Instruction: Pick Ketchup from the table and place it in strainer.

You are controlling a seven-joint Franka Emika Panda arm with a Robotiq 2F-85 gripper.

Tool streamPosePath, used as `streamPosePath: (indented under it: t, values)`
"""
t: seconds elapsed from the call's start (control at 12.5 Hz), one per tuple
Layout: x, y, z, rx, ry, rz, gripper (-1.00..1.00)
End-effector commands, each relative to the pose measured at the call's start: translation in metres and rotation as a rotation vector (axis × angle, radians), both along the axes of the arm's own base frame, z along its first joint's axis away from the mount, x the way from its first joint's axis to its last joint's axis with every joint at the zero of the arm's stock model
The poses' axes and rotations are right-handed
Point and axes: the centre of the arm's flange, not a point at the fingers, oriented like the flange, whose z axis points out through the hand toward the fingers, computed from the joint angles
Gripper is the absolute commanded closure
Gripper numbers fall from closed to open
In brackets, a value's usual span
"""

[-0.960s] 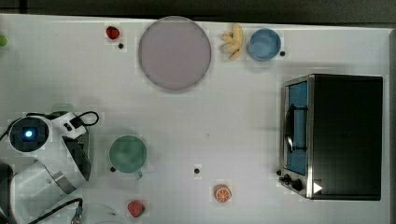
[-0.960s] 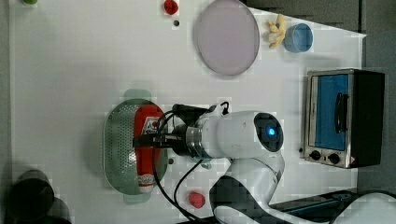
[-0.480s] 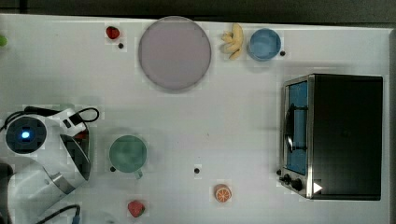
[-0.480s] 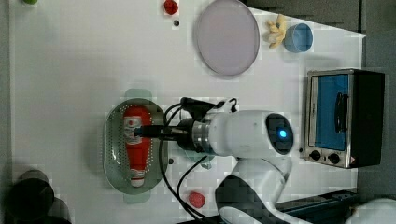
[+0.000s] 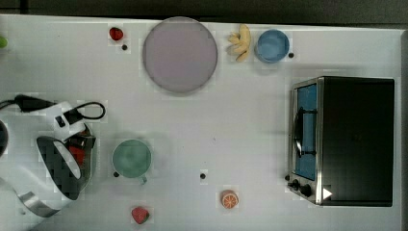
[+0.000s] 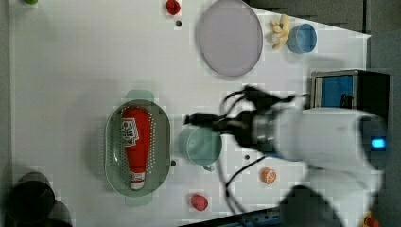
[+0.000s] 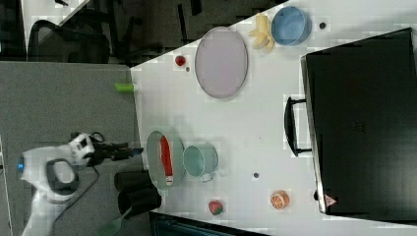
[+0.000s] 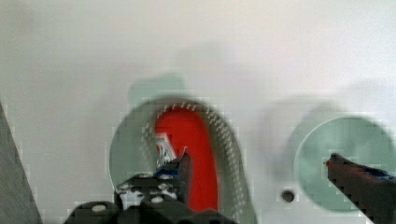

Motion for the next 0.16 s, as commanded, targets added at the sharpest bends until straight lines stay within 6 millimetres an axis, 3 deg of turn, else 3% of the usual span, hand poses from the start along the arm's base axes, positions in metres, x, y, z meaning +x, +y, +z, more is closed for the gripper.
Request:
streamPosePath:
  t: [0.08, 0.16]
  values:
    - [0.063, -0.112, 0.067, -0.018, -0.028, -0.268, -1.0]
    - [0.073, -0.143, 0.087, -0.029, -0.022, -0.325, -1.0]
